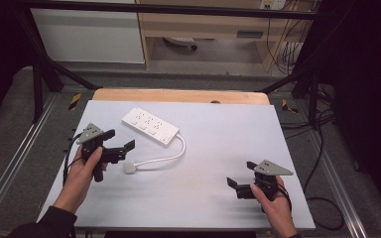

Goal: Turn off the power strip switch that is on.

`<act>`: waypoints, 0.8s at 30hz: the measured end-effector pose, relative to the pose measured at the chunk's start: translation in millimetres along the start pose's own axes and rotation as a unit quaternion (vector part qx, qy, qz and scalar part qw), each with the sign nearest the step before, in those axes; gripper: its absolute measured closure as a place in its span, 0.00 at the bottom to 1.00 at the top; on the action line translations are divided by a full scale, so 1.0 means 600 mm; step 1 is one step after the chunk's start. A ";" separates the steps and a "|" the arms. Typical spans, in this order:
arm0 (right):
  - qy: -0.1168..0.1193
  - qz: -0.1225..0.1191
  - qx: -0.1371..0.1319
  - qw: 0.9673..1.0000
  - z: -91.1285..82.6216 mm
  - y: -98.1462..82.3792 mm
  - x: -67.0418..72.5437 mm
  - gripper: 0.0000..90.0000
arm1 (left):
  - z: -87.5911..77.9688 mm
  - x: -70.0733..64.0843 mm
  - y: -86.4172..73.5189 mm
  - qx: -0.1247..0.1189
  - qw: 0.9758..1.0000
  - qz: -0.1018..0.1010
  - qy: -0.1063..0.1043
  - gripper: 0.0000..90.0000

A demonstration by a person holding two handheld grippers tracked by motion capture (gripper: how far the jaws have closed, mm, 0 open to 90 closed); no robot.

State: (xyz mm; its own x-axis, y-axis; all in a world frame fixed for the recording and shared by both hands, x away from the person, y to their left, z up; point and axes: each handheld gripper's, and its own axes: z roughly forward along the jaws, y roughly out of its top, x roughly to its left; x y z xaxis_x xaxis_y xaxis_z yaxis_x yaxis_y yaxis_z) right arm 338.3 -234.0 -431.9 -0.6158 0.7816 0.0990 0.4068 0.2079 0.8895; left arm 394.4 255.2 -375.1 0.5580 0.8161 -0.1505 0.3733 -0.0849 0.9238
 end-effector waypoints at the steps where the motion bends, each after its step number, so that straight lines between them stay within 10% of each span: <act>1: 0.000 0.000 0.000 1.000 0.000 0.000 0.000 0.03 | -0.003 -0.002 -0.004 0.000 1.000 -0.002 -0.002 0.08; 24: -0.006 -0.001 0.007 1.000 0.005 -0.001 -0.001 0.03 | -0.086 -0.031 -0.107 0.039 0.999 -0.016 -0.005 0.07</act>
State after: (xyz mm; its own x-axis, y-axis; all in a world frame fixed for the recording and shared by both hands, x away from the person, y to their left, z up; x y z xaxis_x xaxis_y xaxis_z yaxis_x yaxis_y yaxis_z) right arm 340.6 -232.5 -433.7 -0.6084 0.7884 0.0909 0.4151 0.2184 0.8832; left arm 321.9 275.1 -413.4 0.5525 0.8133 -0.1826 0.4464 -0.1037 0.8888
